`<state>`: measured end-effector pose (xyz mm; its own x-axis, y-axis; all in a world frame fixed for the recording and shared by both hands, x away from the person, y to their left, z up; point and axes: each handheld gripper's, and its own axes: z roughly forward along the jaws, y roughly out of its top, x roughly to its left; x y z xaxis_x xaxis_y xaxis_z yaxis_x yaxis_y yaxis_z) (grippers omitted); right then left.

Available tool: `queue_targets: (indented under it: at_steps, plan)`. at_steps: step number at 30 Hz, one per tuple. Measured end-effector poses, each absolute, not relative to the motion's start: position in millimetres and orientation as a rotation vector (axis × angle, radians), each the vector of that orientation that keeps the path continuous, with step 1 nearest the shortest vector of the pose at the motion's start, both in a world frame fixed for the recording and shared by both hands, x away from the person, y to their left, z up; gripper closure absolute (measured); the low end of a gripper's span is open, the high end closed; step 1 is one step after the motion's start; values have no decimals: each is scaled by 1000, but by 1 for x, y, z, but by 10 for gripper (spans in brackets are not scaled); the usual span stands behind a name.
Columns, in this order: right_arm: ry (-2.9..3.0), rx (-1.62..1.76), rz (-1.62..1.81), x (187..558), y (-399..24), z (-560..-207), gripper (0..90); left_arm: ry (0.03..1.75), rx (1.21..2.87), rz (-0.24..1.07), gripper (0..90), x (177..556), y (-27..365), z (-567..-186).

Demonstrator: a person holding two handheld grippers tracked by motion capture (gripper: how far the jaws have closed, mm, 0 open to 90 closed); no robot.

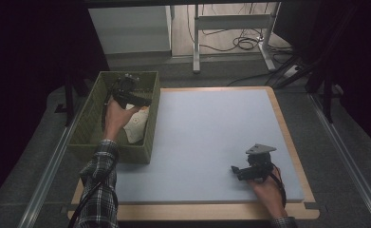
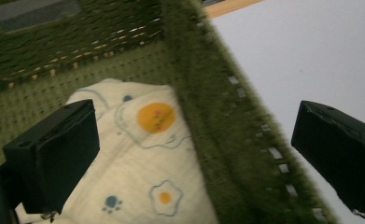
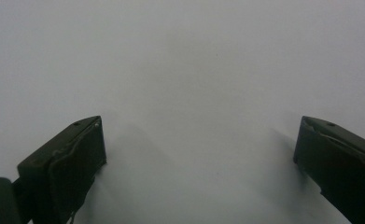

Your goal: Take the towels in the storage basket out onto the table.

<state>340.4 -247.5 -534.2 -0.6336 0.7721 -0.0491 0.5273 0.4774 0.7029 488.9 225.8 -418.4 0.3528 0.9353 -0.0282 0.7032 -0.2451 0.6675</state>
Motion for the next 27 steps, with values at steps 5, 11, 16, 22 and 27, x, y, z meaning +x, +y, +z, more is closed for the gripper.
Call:
queue_targets:
  at_steps: [5, 11, 16, 22, 27]
  plan:
    - [2369, 1091, 942, 340, -247, -534, 22, 1469, 2030, 491, 13, 494, 241, -429]
    - [2369, 1091, 942, 340, -247, -534, 22, 1543, 2078, 396, 10, 501, 253, -454]
    - [2369, 1091, 943, 340, -247, -534, 22, 1552, 2164, 344, 9, 508, 252, -474]
    - [2369, 1091, 943, 341, -248, -534, 22, 1634, 2233, 309, 12, 518, 253, -489]
    - [2369, 1091, 943, 341, -247, -534, 22, 1680, 2267, 233, 15, 523, 255, -499]
